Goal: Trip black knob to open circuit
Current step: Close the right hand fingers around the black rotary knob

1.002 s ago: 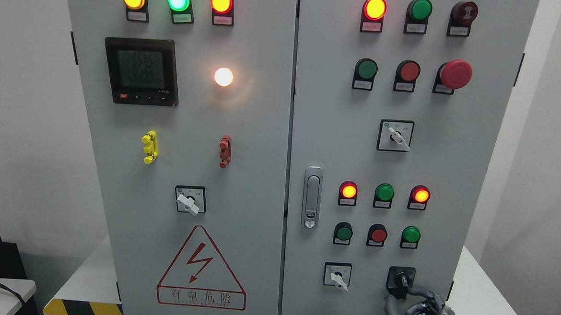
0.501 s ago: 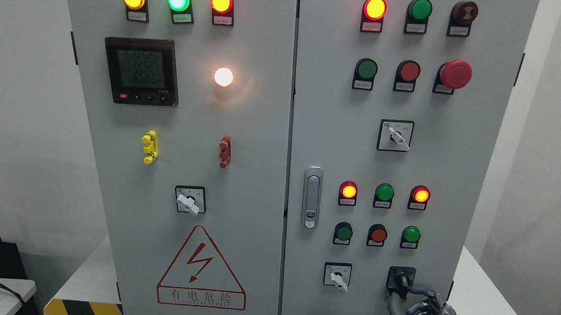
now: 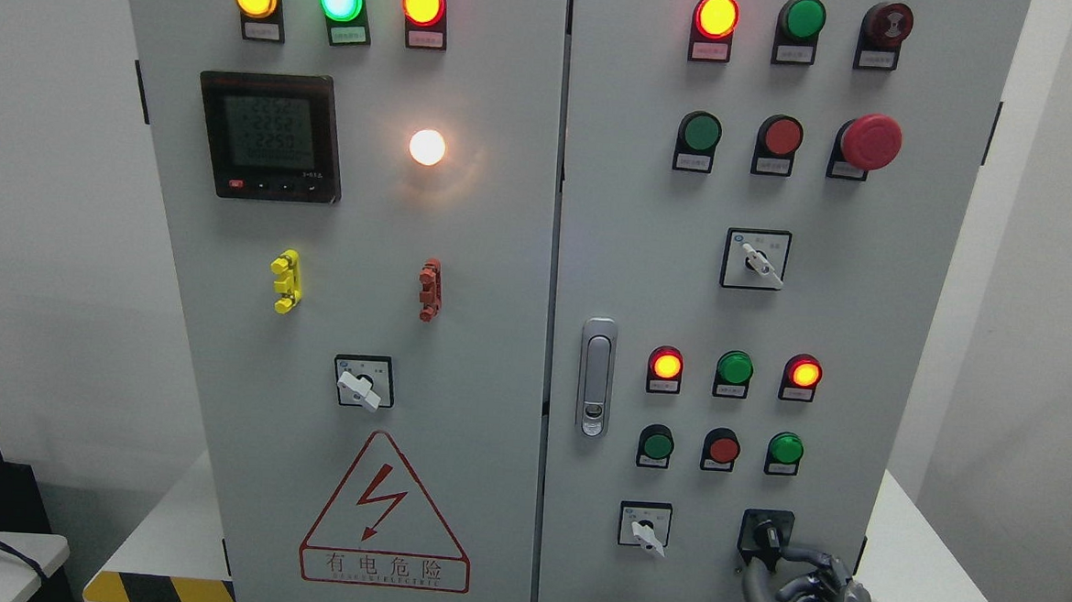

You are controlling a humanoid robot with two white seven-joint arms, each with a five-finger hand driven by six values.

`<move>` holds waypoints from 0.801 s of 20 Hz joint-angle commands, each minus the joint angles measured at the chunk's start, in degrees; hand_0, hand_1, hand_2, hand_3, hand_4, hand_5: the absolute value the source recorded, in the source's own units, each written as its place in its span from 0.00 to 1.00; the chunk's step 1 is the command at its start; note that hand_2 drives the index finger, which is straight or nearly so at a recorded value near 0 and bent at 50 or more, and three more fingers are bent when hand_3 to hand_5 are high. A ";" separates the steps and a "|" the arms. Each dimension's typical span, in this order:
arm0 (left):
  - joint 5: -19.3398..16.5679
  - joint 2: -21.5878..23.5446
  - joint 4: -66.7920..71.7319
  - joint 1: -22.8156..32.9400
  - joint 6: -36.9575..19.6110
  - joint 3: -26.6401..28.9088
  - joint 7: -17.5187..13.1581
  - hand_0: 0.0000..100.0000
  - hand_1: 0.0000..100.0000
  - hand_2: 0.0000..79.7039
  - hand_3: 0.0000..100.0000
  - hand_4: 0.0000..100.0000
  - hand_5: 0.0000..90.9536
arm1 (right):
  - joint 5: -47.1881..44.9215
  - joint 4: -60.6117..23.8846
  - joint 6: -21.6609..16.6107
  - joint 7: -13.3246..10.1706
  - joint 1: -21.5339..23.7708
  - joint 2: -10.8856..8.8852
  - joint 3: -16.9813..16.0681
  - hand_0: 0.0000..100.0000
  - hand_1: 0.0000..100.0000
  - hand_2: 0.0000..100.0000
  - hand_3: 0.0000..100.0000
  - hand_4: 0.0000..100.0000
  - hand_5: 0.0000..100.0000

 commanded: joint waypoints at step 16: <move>-1.85 0.01 0.00 -0.44 0.02 0.00 0.02 0.12 0.39 0.00 0.00 0.00 0.00 | 0.09 0.24 0.19 0.08 -0.62 0.29 0.97 0.43 0.81 0.47 0.83 0.89 0.96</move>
